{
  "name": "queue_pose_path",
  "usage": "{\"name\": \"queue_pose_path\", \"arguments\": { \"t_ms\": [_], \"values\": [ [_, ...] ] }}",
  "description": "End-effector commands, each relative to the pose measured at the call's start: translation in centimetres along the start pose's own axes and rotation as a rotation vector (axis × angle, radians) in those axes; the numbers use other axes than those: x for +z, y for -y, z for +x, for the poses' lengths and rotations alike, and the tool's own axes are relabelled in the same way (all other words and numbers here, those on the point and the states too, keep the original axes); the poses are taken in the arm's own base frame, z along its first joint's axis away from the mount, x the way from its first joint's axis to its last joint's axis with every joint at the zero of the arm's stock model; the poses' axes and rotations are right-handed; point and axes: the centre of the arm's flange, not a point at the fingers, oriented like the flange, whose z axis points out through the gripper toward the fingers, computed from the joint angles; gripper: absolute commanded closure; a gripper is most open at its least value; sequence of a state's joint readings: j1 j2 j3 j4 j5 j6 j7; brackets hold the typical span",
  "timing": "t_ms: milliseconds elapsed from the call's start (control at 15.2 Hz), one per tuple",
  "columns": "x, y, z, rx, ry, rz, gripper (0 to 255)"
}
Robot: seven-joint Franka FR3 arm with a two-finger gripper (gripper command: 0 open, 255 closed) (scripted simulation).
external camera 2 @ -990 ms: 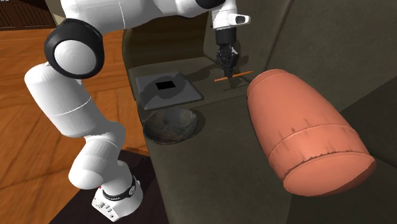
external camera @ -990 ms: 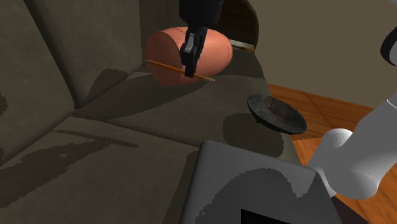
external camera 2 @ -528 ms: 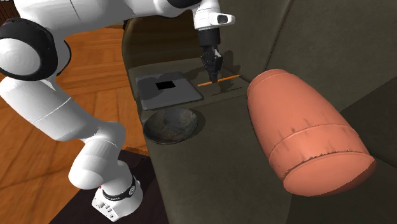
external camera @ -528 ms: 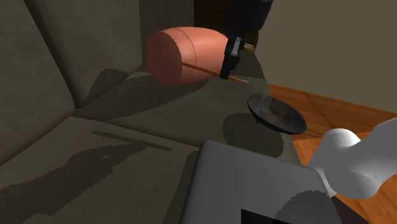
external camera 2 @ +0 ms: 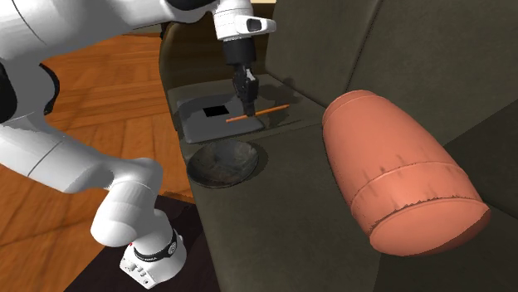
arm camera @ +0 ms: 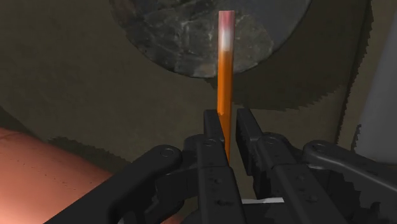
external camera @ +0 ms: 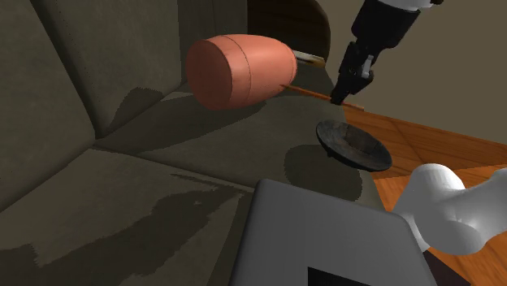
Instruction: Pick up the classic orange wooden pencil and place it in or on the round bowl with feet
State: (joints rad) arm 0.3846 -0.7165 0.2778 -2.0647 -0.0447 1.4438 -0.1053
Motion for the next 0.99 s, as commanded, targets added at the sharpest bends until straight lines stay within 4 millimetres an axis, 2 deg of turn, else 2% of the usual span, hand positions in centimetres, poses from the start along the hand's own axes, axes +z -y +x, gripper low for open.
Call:
{"name": "queue_pose_path", "arguments": {
  "t_ms": [0, 462, 924],
  "values": [
    [0.0, -0.8, -2.7, -0.001, 0.000, 0.002, 255],
    [-0.3, -3.4, -11.5, -0.001, 0.000, 0.002, 255],
    [3.3, -2.6, -11.6, -0.001, 0.000, 0.002, 255]
  ]
}}
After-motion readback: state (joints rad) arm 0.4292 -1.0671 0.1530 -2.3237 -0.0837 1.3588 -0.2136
